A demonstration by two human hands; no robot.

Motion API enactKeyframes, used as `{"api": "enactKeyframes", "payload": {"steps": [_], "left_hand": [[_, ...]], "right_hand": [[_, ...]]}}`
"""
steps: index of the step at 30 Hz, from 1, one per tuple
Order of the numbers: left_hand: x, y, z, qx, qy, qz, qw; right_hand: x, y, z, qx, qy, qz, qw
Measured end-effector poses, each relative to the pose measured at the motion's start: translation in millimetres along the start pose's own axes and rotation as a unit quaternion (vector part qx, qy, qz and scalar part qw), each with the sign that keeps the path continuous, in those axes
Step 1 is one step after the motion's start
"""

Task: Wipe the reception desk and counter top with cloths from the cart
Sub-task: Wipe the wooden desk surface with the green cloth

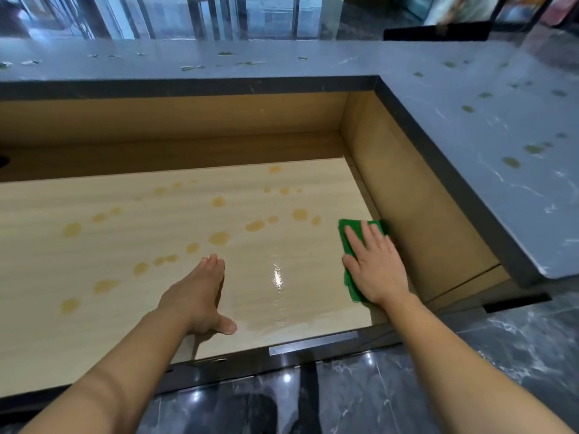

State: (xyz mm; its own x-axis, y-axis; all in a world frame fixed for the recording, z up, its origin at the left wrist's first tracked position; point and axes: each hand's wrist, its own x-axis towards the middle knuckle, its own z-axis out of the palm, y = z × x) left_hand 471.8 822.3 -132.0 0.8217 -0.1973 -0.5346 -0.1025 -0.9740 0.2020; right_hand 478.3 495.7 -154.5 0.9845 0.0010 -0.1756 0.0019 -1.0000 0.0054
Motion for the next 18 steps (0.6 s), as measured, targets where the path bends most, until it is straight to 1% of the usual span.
{"api": "enactKeyframes", "payload": {"steps": [2, 5, 7, 8, 10, 12, 14, 16, 17, 18], "left_hand": [[1, -1, 0, 0.000, -0.007, -0.001, 1.000], [3, 0, 0, 0.000, -0.010, -0.002, 1.000], [4, 1, 0, -0.003, -0.010, -0.007, 1.000], [4, 2, 0, -0.003, -0.010, -0.009, 1.000], [4, 3, -1, -0.002, -0.011, -0.010, 1.000], [4, 3, -1, 0.002, -0.013, -0.011, 1.000], [2, 4, -2, 0.003, -0.015, -0.014, 1.000], [1, 5, -4, 0.005, -0.015, -0.018, 1.000], [1, 6, -4, 0.008, -0.014, -0.019, 1.000], [0, 7, -5, 0.010, -0.013, -0.019, 1.000]], "right_hand": [[-1, -7, 2, 0.021, 0.007, 0.050, 0.999], [-6, -58, 4, 0.034, 0.027, 0.127, 0.991], [-16, -107, 4, 0.049, 0.018, 0.130, 0.990], [-22, -133, 5, 0.053, 0.015, 0.105, 0.993], [-33, -177, 9, 0.063, 0.004, 0.015, 0.998], [-39, -193, 11, 0.063, -0.006, -0.083, 0.995], [-36, -175, 11, 0.046, -0.009, -0.164, 0.985], [-31, -139, 11, 0.022, -0.005, -0.229, 0.973], [-29, -117, 10, 0.017, -0.005, -0.238, 0.971], [-26, -95, 10, 0.012, -0.004, -0.228, 0.974]]}}
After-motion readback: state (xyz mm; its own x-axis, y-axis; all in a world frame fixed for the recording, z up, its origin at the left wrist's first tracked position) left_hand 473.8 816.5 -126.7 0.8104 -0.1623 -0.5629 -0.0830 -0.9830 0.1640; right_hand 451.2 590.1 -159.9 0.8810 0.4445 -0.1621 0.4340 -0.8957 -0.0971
